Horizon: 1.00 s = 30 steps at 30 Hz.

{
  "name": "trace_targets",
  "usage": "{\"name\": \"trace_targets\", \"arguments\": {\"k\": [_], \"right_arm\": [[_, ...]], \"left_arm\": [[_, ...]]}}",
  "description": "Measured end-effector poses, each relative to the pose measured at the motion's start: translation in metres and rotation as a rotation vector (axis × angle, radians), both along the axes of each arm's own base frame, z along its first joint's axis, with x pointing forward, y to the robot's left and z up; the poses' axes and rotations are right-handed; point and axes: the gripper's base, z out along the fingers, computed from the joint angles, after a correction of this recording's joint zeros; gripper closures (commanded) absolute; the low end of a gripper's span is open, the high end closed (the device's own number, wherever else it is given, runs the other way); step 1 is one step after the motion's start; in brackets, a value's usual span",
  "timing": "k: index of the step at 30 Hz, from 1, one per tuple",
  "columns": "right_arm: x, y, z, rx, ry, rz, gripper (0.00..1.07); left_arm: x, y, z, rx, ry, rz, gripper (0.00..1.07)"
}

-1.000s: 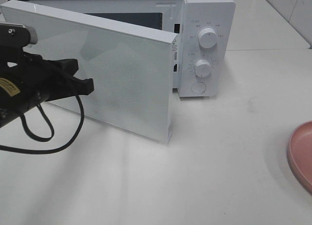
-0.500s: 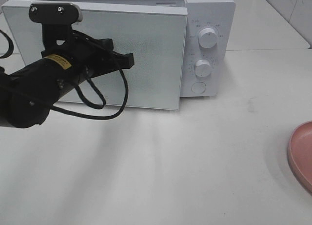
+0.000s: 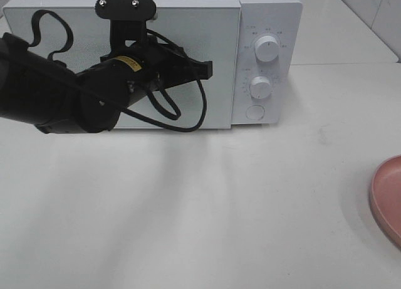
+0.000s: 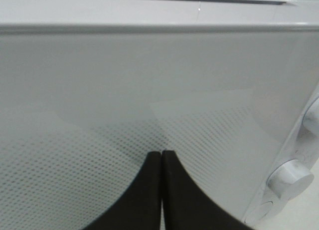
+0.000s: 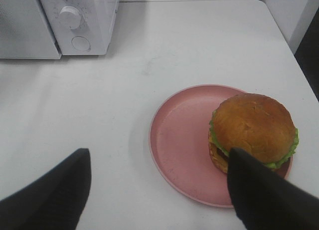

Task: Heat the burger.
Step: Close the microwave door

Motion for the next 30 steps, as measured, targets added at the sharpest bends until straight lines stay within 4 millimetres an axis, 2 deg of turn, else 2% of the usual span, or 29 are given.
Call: {"name": "trace_targets", "arguments": {"k": [6,10,19,26,27,30], "right_arm": [[0.000,0.000,0.000,0.000,0.000,0.000,0.35],[0.000,0.000,0.000,0.000,0.000,0.000,0.35],[0.000,0.000,0.000,0.001,0.000,0.001,0.35],[0.000,0.000,0.000,0.001,0.000,0.001,0.35],[0.000,0.000,0.000,0.001,0.000,0.001,0.35],[0.000,0.000,0.000,0.001,0.000,0.001,0.35]], "left_arm": [[0.008,-0.018,-0.002,0.009,0.026,-0.042,1.07],[0.015,-0.019,-0.001,0.007,0.022,-0.025,1.07],[0.014,-0.023,0.001,0.084,0.012,-0.040,1.07],[0.007,-0.028,0.016,0.121,0.004,-0.077,1.07],[0.001,-0.026,0.025,0.131,0.005,-0.096,1.07],[-0.009,-0.022,0.030,0.153,0.053,-0.140,1.07]]}}
